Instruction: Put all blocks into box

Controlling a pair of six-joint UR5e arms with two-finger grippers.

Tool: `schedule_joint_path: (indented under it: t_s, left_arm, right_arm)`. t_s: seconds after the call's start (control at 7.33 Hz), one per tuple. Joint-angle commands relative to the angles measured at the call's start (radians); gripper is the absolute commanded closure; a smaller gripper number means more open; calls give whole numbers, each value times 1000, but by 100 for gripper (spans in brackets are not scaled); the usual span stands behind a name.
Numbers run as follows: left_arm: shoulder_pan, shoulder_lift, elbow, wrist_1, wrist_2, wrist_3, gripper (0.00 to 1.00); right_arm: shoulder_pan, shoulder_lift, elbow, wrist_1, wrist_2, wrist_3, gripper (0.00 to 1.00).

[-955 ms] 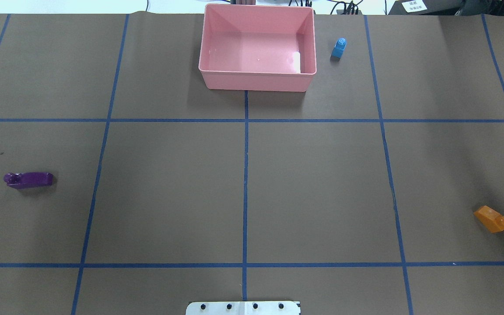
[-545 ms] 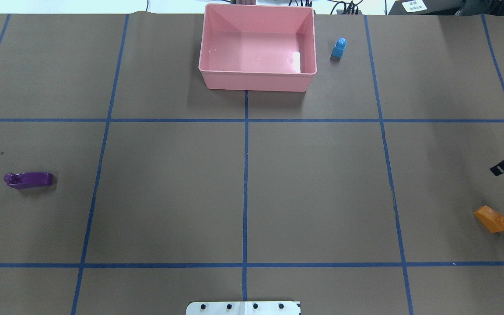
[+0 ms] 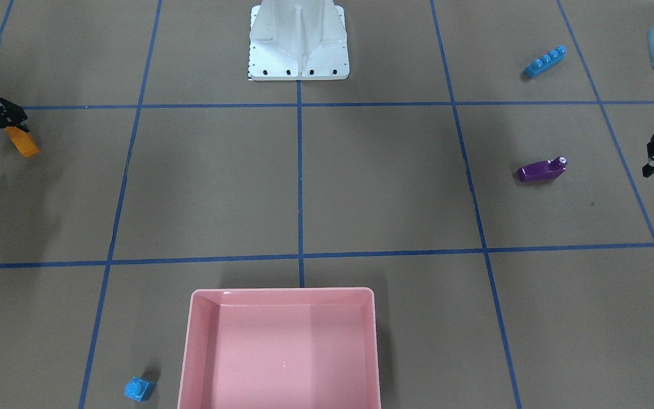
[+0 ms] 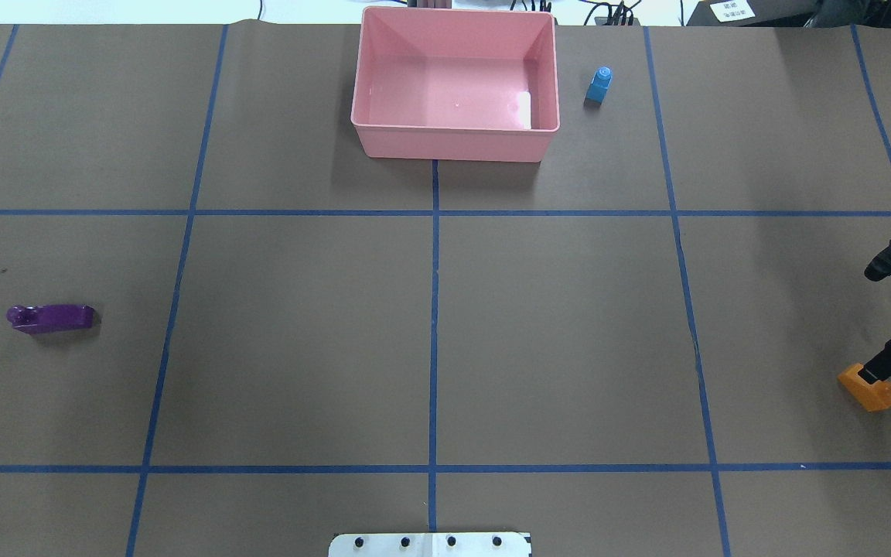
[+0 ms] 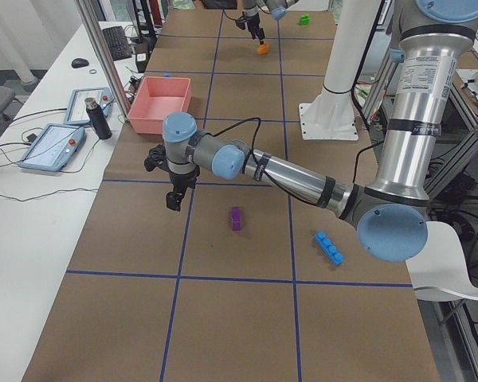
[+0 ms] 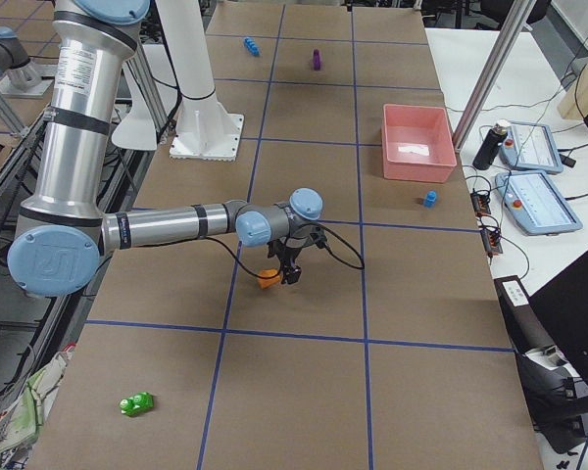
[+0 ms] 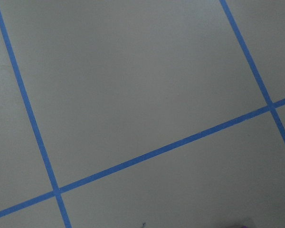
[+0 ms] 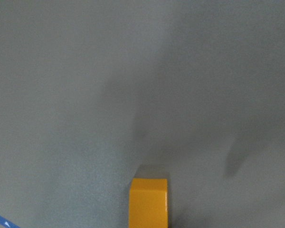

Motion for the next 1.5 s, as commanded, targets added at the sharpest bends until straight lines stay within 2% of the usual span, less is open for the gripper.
schedule_joint_path:
  t_s: [0.0, 0.14, 0.27, 0.55, 0.68, 0.82, 1.23, 1.36]
  left_arm:
    - [0, -13, 2, 1, 0, 0, 0]
    - [0, -15, 5, 0, 0, 0, 0]
    - [0, -18, 4, 0, 0, 0, 0]
    - [0, -18, 1, 3, 0, 0, 0]
    - [0, -18, -2, 9, 0, 0, 0]
    - [3, -29, 5, 11, 0, 0, 0]
    - [129, -50, 15, 11, 11, 3, 0]
    - [184, -52, 15, 8, 15, 20, 0]
  right_arm:
    - [-56, 4, -32, 0, -1, 0, 0]
    - [-85, 4, -38, -5, -15, 3, 2]
    - [-94, 4, -46, -8, -37, 4, 28]
    - [-107, -1, -63, -10, -64, 3, 93]
    - [-99, -5, -48, -10, -63, -2, 100]
    - [-64, -16, -9, -20, -49, -2, 100]
    - [124, -5, 207, -293, -32, -11, 100]
    - [201, 30, 221, -331, 36, -9, 100]
